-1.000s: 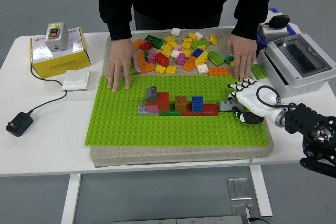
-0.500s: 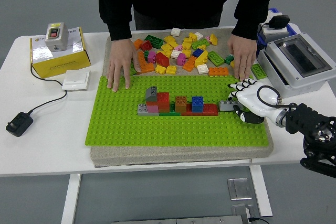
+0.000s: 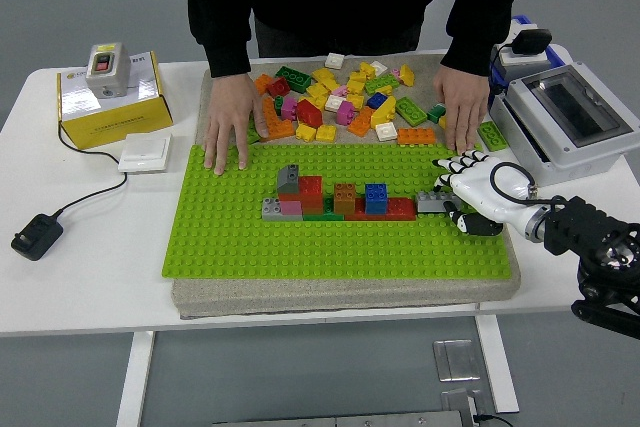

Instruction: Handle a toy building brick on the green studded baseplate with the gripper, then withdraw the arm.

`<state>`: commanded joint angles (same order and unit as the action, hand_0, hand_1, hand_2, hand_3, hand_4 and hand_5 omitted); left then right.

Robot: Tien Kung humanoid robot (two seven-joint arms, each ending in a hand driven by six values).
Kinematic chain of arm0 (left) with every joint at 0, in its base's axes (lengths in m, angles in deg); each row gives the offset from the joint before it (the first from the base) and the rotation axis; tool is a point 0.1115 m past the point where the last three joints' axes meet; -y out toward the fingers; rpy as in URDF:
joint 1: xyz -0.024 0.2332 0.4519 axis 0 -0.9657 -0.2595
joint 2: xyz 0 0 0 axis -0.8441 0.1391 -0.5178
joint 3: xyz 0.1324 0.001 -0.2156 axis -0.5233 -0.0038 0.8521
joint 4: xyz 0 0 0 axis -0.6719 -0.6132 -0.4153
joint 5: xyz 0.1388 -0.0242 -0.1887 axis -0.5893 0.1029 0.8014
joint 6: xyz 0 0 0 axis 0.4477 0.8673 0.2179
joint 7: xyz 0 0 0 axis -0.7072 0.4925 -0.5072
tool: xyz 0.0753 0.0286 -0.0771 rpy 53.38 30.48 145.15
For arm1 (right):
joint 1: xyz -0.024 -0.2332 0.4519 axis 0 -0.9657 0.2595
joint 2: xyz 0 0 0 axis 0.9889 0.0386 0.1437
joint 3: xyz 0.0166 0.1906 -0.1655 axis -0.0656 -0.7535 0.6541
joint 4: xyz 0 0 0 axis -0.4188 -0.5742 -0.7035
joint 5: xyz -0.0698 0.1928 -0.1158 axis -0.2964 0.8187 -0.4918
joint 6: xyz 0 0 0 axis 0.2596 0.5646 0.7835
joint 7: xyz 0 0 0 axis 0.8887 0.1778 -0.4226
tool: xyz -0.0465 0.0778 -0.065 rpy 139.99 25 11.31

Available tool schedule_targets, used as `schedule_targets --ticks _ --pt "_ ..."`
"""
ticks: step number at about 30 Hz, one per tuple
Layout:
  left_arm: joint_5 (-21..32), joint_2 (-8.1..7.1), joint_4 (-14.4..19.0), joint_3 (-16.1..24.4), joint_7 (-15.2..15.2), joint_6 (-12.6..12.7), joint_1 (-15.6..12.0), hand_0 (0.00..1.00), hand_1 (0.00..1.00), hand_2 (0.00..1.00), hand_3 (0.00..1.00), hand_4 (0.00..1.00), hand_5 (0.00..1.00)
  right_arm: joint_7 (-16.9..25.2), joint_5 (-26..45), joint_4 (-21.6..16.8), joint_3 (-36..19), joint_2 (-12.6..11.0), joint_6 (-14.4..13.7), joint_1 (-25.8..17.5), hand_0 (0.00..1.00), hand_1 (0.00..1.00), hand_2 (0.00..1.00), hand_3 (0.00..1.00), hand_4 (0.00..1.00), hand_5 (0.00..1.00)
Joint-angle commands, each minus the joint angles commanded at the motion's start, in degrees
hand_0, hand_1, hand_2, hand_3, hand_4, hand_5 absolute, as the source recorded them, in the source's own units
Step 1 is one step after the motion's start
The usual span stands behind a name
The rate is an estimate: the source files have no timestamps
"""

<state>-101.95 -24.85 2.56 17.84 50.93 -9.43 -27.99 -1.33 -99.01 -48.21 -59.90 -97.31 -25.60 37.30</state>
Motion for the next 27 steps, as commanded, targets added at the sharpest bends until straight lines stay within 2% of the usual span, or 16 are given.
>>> schedule_targets --ticks 16,17,22,23,27 --pt "-0.3 0.04 0.0 0.0 0.1 -0.1 -0.1 0.727 0.667 0.625 0.655 0.281 0.678 0.4 0.6 -0.4 -0.5 -0.1 0.7 -0.1 0.944 0.971 0.998 0.821 0.4 0.301" --pt "-0.3 0.04 0.0 0.0 0.1 -0.1 0.0 0.727 0.667 0.619 0.652 0.277 0.677 0.4 0.7 -0.4 -0.5 -0.1 0.7 -0.1 0.949 0.978 0.998 0.851 0.453 0.316" --pt "-0.4 0.03 0.0 0.0 0.1 -0.1 -0.1 0.727 0.667 0.619 0.652 0.277 0.677 0.5 0.9 -0.5 -0.7 -0.2 1.1 -0.2 0.949 0.978 0.998 0.851 0.453 0.316" --pt "-0.5 0.03 0.0 0.0 0.1 -0.1 -0.1 0.727 0.666 0.617 0.65 0.276 0.677 0.5 0.9 -0.5 -0.7 -0.2 1.1 -0.2 0.958 0.985 0.998 0.866 0.533 0.35" --pt "-0.5 0.06 0.0 -0.1 0.1 -0.1 -0.2 0.727 0.666 0.617 0.65 0.276 0.677 0.7 1.2 -0.7 -0.8 -0.4 1.3 -0.3 0.958 0.985 0.998 0.866 0.533 0.35"
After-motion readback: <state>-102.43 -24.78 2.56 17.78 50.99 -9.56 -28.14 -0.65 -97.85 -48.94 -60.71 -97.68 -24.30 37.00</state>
